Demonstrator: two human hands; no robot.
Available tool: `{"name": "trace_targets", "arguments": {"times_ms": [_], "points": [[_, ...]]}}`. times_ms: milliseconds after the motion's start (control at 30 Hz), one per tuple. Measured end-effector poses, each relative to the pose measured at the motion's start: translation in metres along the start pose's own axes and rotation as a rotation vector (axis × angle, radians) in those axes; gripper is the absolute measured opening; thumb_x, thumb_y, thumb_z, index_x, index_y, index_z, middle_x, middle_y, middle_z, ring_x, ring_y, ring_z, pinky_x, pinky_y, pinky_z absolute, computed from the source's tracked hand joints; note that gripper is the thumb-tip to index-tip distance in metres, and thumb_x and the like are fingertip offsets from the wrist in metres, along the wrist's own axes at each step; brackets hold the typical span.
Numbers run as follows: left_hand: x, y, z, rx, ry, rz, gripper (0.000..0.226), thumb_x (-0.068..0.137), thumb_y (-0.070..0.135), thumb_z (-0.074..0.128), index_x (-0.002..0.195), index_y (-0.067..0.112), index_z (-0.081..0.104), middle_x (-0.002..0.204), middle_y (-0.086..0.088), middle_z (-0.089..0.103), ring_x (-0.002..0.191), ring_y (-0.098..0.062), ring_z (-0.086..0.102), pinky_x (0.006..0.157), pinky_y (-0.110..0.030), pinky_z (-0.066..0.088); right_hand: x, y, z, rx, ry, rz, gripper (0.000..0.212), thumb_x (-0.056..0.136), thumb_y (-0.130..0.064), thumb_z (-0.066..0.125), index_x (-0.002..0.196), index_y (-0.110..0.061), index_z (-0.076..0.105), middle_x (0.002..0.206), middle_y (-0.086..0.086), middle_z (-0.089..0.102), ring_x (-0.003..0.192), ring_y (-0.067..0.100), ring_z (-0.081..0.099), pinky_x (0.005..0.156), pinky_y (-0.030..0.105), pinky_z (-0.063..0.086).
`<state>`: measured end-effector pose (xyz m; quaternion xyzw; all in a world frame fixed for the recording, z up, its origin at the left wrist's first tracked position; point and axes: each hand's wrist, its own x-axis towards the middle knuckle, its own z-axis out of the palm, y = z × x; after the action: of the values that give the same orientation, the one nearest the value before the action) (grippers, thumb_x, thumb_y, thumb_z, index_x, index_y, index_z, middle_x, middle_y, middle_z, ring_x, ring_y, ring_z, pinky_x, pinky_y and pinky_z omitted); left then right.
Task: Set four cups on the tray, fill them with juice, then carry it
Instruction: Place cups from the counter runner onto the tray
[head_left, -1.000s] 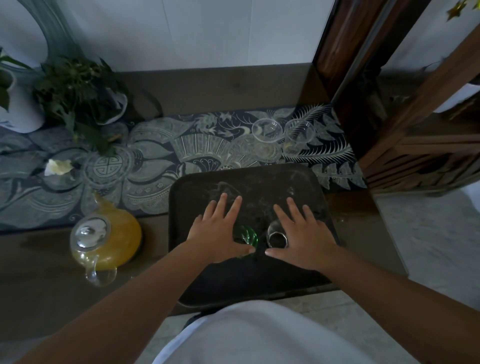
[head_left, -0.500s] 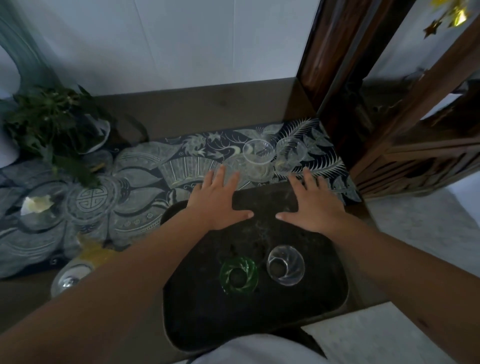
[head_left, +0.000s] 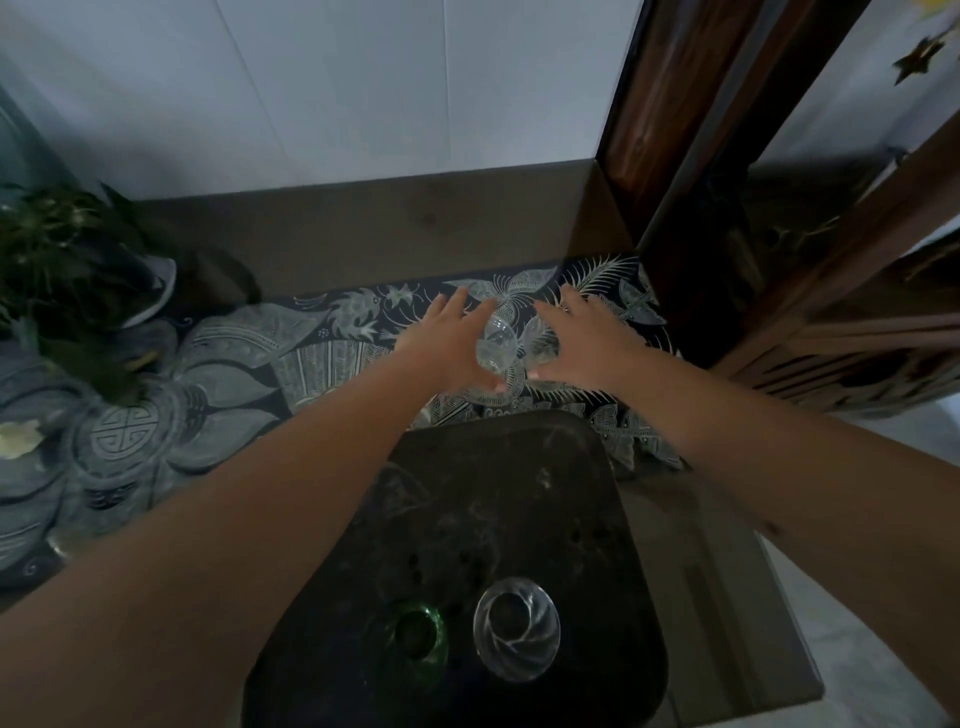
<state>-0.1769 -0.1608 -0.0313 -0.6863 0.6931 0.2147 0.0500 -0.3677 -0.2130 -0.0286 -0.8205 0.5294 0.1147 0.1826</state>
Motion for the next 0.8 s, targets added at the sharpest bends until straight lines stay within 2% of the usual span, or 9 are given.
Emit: {"name": "trace_targets", "arguments": {"times_ms": [200,400,500,633,800], "points": [[0.024,0.001,0.009,-0.048,-0.050,0.014,0.111,0.075,0.047,0.080,0.156,0.034,0.006,0.166,-0.009,0.000,0.151,-0.035,0.006,0.117,-0.060,0.020,0.023,0.005,0.003,-0.098,-0.099,-0.064,0.102,0.074,-0.055,0.072,0.155,-0.033,0.013,0.165,0.008,0.006,0.149,0.042,0.010,0.114,0.059,0.022],[0.030,0.006,0.008,-0.020,-0.072,0.005,0.104,0.076,0.038,0.081,0.156,0.033,0.014,0.163,-0.012,0.021,0.143,-0.038,0.033,0.113,-0.056,0.032,0.028,0.007,-0.003,-0.091,-0.096,-0.116,0.097,0.072,-0.044,0.078,0.152,-0.025,0.026,0.156,0.010,0.033,0.139,0.033,0.039,0.106,0.052,0.037],[0.031,0.010,0.006,-0.002,-0.086,-0.006,0.102,0.073,0.034,0.083,0.154,0.034,0.020,0.157,-0.014,0.032,0.136,-0.038,0.043,0.108,-0.054,0.038,0.025,0.006,0.000,-0.081,-0.100,-0.118,0.098,0.072,-0.042,0.080,0.152,-0.025,0.025,0.155,0.010,0.034,0.137,0.034,0.041,0.104,0.051,0.040],[0.026,0.016,-0.001,0.017,-0.098,-0.016,0.102,0.070,0.032,0.084,0.152,0.035,0.024,0.148,-0.011,0.044,0.131,-0.036,0.047,0.102,-0.052,0.045,0.019,0.005,0.000,-0.072,-0.088,-0.116,0.097,0.073,-0.041,0.079,0.152,-0.025,0.024,0.155,0.010,0.033,0.136,0.034,0.042,0.104,0.050,0.042],[0.010,0.016,-0.010,0.037,-0.053,0.030,0.101,0.069,0.036,0.085,0.151,0.034,0.026,0.146,-0.013,0.047,0.131,-0.037,0.047,0.105,-0.055,0.043,0.004,-0.001,-0.004,-0.071,-0.059,-0.134,0.093,0.072,-0.040,0.079,0.149,-0.023,0.030,0.152,0.011,0.037,0.132,0.034,0.046,0.102,0.047,0.042]]}}
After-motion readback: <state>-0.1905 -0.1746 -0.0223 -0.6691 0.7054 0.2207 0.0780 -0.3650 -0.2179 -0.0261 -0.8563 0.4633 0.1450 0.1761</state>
